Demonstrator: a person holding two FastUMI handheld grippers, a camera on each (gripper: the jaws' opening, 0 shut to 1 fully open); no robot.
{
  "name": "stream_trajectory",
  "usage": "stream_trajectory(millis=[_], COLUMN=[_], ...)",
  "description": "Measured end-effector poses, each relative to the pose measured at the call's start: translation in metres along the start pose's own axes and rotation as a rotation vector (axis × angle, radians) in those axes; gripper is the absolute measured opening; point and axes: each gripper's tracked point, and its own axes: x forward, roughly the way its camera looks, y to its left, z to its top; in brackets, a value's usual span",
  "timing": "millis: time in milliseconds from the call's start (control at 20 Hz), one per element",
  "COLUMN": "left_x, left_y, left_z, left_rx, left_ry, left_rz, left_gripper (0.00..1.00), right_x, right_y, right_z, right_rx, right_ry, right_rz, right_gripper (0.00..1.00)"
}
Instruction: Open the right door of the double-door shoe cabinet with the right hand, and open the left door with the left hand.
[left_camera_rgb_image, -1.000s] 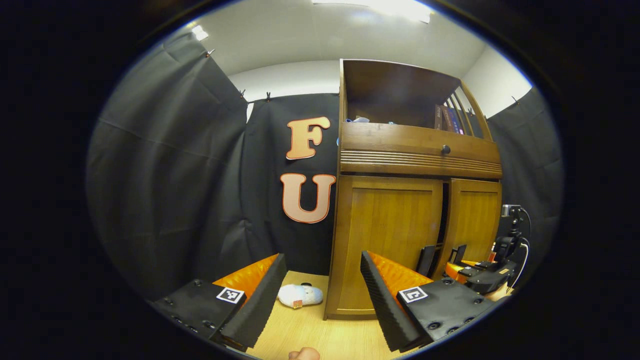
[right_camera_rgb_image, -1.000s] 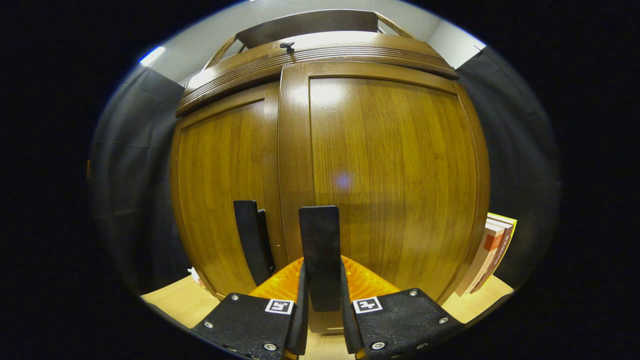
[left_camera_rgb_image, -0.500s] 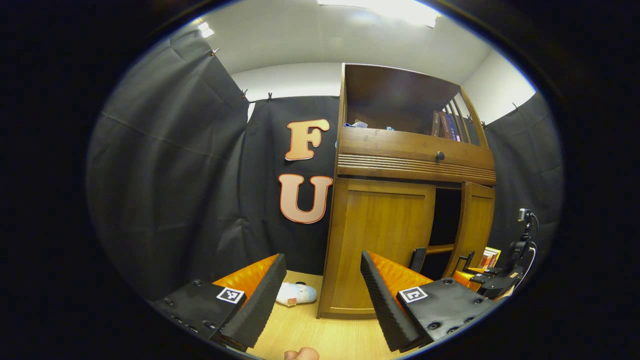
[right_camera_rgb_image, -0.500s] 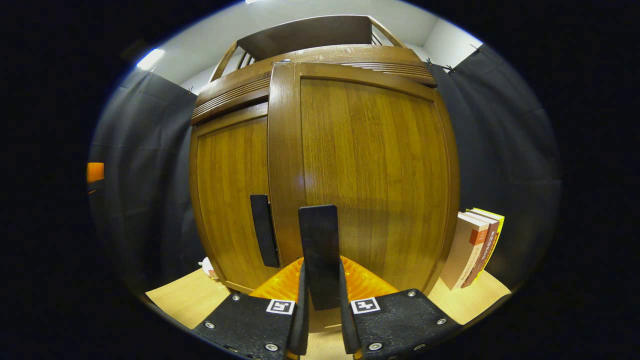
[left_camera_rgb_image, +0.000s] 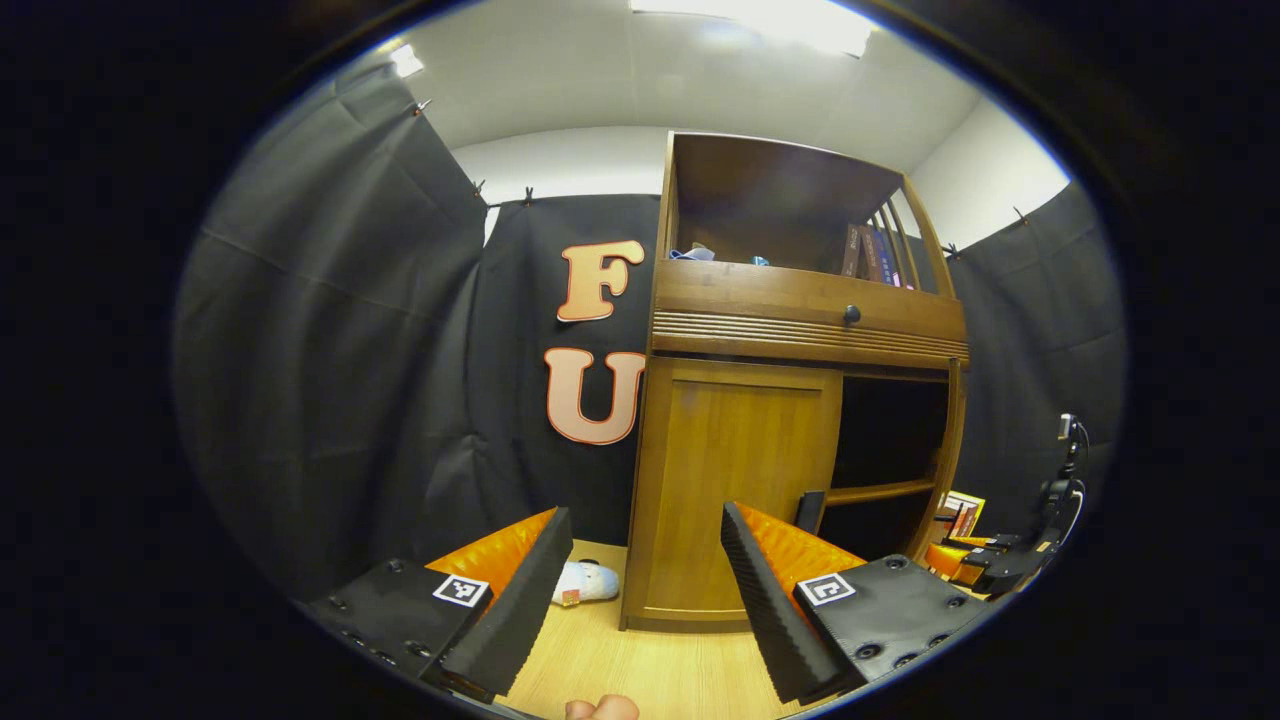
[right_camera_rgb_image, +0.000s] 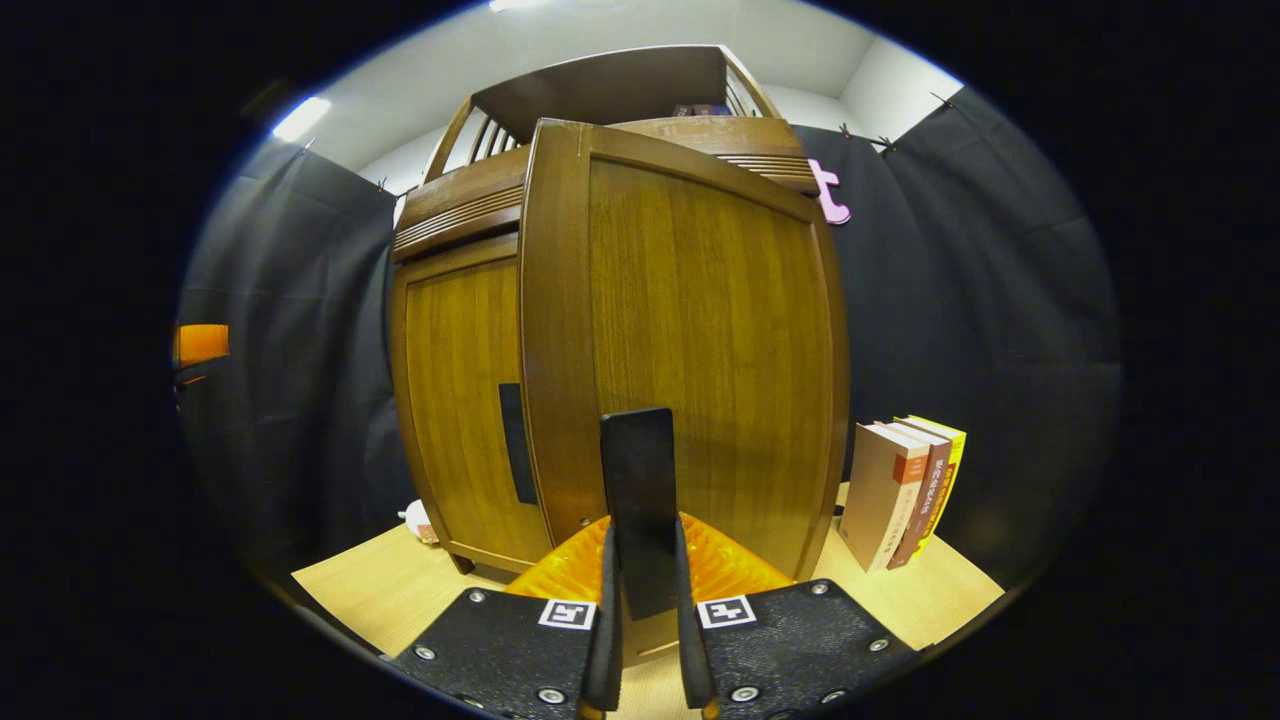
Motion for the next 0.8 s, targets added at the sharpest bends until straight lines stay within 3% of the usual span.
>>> stream_trajectory(millis=[200,250,300,400,450,500,800], left_x=[-0.009,-0.011,-0.013,-0.015,-0.016,-0.016,-0.018], left_y=[-0.012,-0.015,-0.019,-0.024,-0.028,-0.033,-0.064], left_z=[0.000,0.000,0.000,-0.001,-0.001,-0.001,-0.002], left_rx=[-0.008,-0.011,-0.013,-0.016,-0.017,-0.019,-0.011], left_ry=[0.000,-0.001,0.000,0.001,0.002,0.002,0.006], left_rz=[-0.025,-0.031,-0.034,-0.046,-0.053,-0.062,-0.111], left_gripper=[0.96,0.96,0.99,0.99,0.99,0.99,0.96], right_x=[-0.023,-0.028,-0.035,-0.049,-0.055,-0.062,-0.083], right_y=[-0.021,-0.026,-0.036,-0.051,-0.060,-0.070,-0.113], right_z=[0.002,0.002,0.003,0.004,0.005,0.006,0.009], right_rx=[-0.010,-0.014,-0.014,-0.020,-0.035,-0.050,-0.055], right_ry=[-0.003,-0.003,-0.005,-0.009,-0.013,-0.015,-0.020], right_rz=[-0.031,-0.040,-0.053,-0.094,-0.117,-0.138,-0.212], right_gripper=[0.22,0.15,0.19,0.16,0.20,0.10,0.03])
